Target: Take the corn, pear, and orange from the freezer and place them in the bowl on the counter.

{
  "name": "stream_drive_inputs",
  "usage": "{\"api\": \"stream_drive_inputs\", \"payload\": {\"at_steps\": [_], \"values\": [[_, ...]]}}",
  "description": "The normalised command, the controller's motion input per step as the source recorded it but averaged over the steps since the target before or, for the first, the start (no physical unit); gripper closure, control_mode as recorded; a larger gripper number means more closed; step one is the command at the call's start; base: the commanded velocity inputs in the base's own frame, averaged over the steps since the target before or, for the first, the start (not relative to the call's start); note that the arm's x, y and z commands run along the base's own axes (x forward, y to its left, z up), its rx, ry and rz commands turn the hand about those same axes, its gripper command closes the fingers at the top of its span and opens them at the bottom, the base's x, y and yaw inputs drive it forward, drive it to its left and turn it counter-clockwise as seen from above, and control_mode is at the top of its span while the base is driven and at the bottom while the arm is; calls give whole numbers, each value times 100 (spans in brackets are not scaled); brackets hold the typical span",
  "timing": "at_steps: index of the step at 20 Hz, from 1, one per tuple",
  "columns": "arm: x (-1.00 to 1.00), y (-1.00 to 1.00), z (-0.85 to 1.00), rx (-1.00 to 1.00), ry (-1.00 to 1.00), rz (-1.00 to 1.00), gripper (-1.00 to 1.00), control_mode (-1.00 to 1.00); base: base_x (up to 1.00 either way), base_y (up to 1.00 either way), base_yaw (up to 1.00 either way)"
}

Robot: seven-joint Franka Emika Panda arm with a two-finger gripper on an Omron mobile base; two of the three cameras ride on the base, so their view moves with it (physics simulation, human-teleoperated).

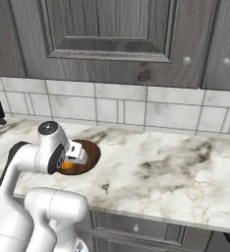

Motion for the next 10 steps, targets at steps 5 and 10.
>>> {"api": "stream_drive_inputs", "payload": {"at_steps": [5, 10], "values": [[46, 0, -37, 0, 0, 0, 100, -100, 0, 0, 0], [11, 0, -48, 0, 0, 0, 100, -100, 0, 0, 0]]}}
